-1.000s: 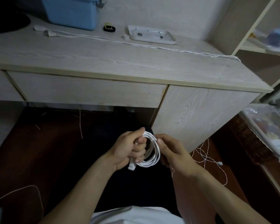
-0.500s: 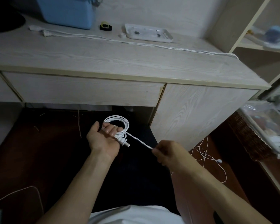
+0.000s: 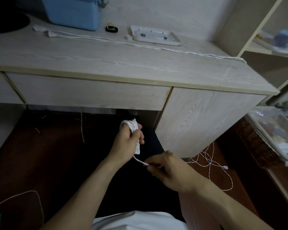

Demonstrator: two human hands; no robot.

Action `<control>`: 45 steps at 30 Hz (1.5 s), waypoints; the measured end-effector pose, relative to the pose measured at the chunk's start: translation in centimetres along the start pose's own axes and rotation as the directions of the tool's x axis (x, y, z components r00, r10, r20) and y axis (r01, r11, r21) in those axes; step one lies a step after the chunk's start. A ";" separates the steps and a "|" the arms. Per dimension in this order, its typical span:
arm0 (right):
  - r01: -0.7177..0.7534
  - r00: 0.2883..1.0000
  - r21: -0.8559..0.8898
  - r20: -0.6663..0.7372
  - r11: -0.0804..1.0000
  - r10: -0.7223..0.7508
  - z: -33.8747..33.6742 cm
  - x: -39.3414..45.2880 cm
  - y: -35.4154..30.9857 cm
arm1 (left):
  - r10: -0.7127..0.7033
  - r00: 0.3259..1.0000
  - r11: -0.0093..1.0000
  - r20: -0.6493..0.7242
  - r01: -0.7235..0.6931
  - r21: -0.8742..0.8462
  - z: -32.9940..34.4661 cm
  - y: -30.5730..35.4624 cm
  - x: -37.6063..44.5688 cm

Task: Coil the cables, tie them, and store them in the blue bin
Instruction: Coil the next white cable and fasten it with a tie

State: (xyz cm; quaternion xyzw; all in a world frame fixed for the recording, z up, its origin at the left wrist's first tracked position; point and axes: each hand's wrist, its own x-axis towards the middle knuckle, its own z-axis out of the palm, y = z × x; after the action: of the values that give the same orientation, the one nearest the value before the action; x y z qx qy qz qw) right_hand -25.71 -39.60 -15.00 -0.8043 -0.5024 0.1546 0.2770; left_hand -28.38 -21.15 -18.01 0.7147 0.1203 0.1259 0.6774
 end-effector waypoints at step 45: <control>-0.169 0.968 0.148 0.213 0.975 0.135 0.4 -0.7 0.8 | -0.251 0.956 0.742 -0.155 0.087 -0.664 -0.8 1.9 0.9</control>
State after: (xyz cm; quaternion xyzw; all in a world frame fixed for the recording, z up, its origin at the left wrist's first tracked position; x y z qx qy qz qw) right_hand -25.62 -40.39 -15.83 -0.7951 -0.4500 0.2973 0.2773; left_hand -27.86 -20.18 -16.03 0.4008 0.2128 0.1806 0.8726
